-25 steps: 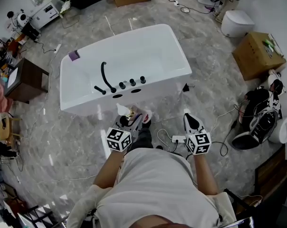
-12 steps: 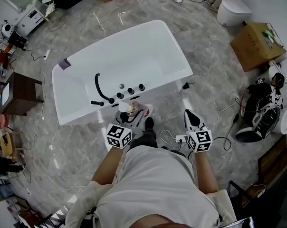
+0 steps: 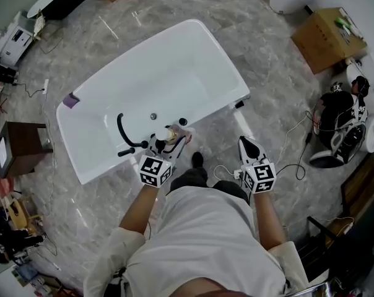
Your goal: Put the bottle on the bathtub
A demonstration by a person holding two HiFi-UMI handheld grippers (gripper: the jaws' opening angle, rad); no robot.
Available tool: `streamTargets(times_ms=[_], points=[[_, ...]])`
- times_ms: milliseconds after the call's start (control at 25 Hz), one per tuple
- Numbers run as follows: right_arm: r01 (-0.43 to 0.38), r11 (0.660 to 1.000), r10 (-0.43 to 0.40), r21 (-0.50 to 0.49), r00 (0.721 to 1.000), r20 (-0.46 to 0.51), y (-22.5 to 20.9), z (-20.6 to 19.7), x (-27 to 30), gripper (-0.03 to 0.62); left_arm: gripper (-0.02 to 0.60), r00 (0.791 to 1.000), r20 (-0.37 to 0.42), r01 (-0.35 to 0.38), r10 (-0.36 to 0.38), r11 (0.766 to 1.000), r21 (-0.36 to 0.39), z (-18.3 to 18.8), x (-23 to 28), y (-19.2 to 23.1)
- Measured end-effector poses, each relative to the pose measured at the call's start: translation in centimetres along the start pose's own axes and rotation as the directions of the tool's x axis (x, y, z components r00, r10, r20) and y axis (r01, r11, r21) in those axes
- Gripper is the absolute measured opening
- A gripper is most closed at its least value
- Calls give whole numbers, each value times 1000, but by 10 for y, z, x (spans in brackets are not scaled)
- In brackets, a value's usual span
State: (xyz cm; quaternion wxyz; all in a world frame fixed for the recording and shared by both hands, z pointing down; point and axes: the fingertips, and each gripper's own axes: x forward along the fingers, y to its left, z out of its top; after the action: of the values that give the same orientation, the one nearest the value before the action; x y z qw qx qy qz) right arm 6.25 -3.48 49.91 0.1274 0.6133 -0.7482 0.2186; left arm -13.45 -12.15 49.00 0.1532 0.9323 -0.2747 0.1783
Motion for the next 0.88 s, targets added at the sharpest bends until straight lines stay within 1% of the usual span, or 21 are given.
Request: streamTargets(times_ms=[200,360,520,680,880], points=[[23,1000,-23,-5,1000,-19,-4,5,24,31,213,999,-19,35,-35,999,12,6,25,22],[36,999,-35,6,999,-23,-17,9,28,32,214,999,-27,44,-44,999,8,11,42,23],[31,999,-31,16,999,-30,-34,9,32,32,215,999,-34,35,-35,999,-3,13,57,18],[-11,1000,11,5,999,-40,-44,16,43,32,215,999,-45,3,-4,1000,-13,15,69,18],[-90,996,90,6,993,-72,-72,8,60,32,215,998,-35,-61,60,998,-20,11,99,15]])
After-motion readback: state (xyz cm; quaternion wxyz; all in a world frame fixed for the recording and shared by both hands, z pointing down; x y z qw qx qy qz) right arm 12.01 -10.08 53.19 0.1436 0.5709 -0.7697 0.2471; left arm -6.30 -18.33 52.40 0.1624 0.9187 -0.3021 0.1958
